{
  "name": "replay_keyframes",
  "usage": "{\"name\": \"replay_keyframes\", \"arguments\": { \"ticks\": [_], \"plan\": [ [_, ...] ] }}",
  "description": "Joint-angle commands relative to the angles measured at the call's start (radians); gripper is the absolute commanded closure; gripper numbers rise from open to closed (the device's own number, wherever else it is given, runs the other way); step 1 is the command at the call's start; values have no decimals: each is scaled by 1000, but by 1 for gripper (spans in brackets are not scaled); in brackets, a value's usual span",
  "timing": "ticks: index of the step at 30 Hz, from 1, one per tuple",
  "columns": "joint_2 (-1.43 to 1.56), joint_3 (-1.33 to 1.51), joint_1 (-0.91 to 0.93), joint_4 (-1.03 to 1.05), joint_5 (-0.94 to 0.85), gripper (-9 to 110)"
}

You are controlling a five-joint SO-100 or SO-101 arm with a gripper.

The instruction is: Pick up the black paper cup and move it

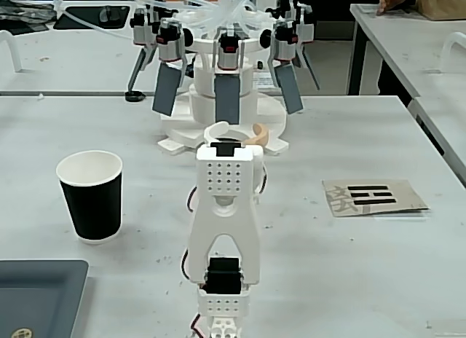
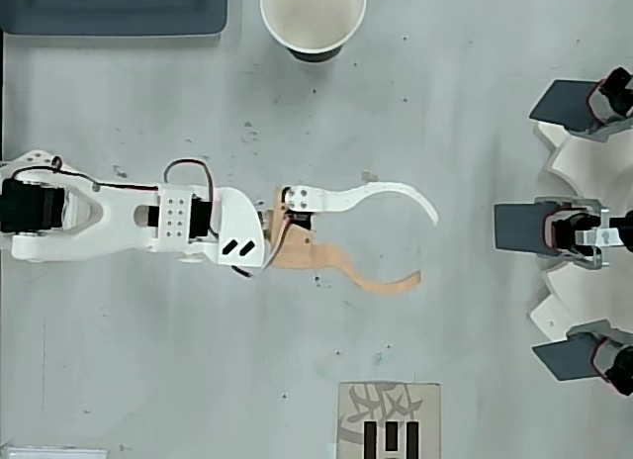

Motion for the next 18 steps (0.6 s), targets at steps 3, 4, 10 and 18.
{"name": "replay_keyframes", "arguments": {
  "ticks": [3, 4, 10, 18],
  "plan": [
    [91, 78, 18, -120, 38, 90],
    [97, 103, 18, -147, 46, 90],
    [127, 279, 18, -308, 77, 89],
    [232, 463, 17, -360, 75, 87]
  ]
}}
